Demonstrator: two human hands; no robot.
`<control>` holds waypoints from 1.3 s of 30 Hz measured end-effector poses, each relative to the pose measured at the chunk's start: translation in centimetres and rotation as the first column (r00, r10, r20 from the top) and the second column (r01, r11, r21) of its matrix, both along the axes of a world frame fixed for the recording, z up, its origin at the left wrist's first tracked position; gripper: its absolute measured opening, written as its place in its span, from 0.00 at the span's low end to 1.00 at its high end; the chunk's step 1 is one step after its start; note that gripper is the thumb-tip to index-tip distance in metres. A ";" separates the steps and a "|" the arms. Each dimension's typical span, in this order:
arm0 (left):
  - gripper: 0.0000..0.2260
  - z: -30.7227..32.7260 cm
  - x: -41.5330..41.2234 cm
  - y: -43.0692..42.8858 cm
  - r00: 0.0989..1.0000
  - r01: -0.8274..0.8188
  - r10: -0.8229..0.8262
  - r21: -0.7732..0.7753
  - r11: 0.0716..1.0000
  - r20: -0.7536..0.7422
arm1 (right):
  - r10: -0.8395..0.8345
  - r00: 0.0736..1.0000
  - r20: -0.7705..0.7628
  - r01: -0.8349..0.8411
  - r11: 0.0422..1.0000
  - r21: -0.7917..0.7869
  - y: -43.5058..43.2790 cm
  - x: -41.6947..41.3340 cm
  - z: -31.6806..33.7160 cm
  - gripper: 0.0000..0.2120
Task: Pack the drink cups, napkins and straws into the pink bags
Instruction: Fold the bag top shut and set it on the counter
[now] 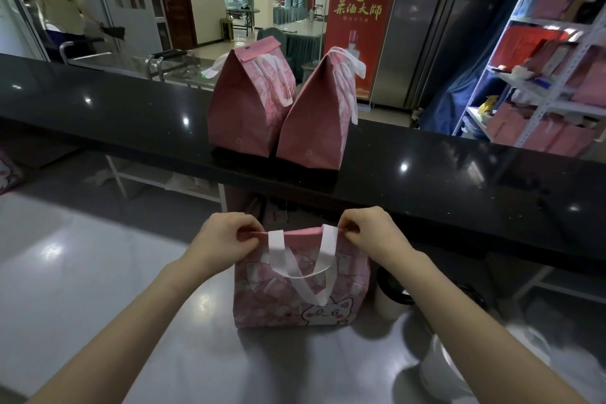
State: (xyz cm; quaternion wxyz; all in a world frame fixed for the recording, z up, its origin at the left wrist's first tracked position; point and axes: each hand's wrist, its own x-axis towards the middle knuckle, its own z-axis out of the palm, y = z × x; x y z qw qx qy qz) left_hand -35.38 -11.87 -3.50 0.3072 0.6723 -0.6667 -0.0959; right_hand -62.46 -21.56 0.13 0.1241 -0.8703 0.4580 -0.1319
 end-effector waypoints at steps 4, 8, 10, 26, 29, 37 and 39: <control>0.12 0.9 -0.7 -0.4 0.994 0.050 -0.044 0.052 0.997 -0.104 | 0.004 0.988 0.156 -0.045 0.964 0.261 -0.4 0.4 1.4 0.14; 0.15 1.2 -3.5 -1.1 0.980 0.105 -0.108 0.024 0.994 0.165 | 0.056 0.983 0.173 -0.098 0.965 0.243 0.8 2.6 1.2 0.13; 0.17 0.7 -4.2 -1.3 0.954 0.127 -0.118 -0.016 0.992 0.275 | 0.127 0.992 0.017 -0.128 0.971 0.200 1.4 3.5 0.5 0.17; 0.12 0.4 -2.5 -1.4 0.976 0.097 -0.092 -0.015 0.995 0.199 | 0.068 0.992 0.106 -0.087 0.977 0.195 -0.2 2.0 -1.0 0.17; 0.13 0.1 0.6 -0.2 0.994 0.010 -0.014 0.038 0.999 0.105 | 0.046 0.991 0.126 -0.080 0.958 0.276 -1.3 -0.8 -0.3 0.22; 0.03 -0.9 1.4 2.3 0.993 -0.112 0.115 -0.092 0.989 0.025 | 0.013 1.000 -0.025 -0.011 0.998 0.066 -1.3 -0.6 -0.7 0.11; 0.02 -0.8 1.8 3.6 0.985 -0.153 0.162 -0.141 0.978 0.054 | 0.042 0.999 0.005 -0.042 0.999 0.032 -0.8 0.9 -1.1 0.10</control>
